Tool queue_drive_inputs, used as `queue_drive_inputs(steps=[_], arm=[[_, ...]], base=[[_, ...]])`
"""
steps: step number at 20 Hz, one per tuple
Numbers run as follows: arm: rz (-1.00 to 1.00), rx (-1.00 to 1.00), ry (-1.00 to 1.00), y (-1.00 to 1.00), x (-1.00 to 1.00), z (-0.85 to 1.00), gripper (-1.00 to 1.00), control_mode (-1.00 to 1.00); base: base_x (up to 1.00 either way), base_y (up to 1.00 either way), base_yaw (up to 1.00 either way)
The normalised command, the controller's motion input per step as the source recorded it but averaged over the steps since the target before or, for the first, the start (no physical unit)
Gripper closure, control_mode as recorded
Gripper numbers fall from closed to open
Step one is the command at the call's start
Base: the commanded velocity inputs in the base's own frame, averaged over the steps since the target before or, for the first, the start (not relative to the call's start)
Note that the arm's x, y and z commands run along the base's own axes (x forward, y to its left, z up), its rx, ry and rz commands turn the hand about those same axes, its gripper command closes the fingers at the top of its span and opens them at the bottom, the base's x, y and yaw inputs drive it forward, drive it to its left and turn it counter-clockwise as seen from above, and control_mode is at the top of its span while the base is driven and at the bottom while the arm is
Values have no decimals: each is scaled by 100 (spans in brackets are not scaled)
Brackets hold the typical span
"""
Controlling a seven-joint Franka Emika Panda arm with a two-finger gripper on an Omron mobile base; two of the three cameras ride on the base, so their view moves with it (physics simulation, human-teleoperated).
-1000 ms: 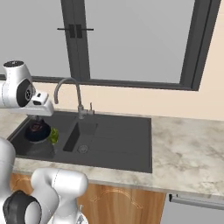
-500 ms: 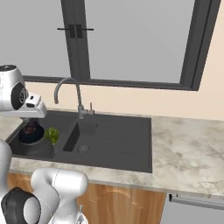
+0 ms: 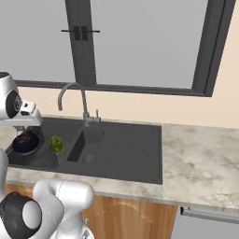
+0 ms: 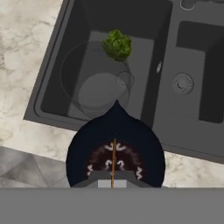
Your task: Pick the teapot and jar and place them in the sink. Then turn on the water.
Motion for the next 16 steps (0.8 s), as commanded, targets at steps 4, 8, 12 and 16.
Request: queue_drive_inputs(steps=[4, 8, 12, 16], arm=[[3, 0, 0, 28, 17, -4, 100, -100], [4, 0, 0, 28, 11, -5, 100, -100], [4, 0, 0, 23, 11, -8, 100, -100], [4, 0, 0, 18, 13, -6, 100, -100]], base=[[0, 0, 0], [0, 0, 0], [0, 0, 0], [0, 0, 0]])
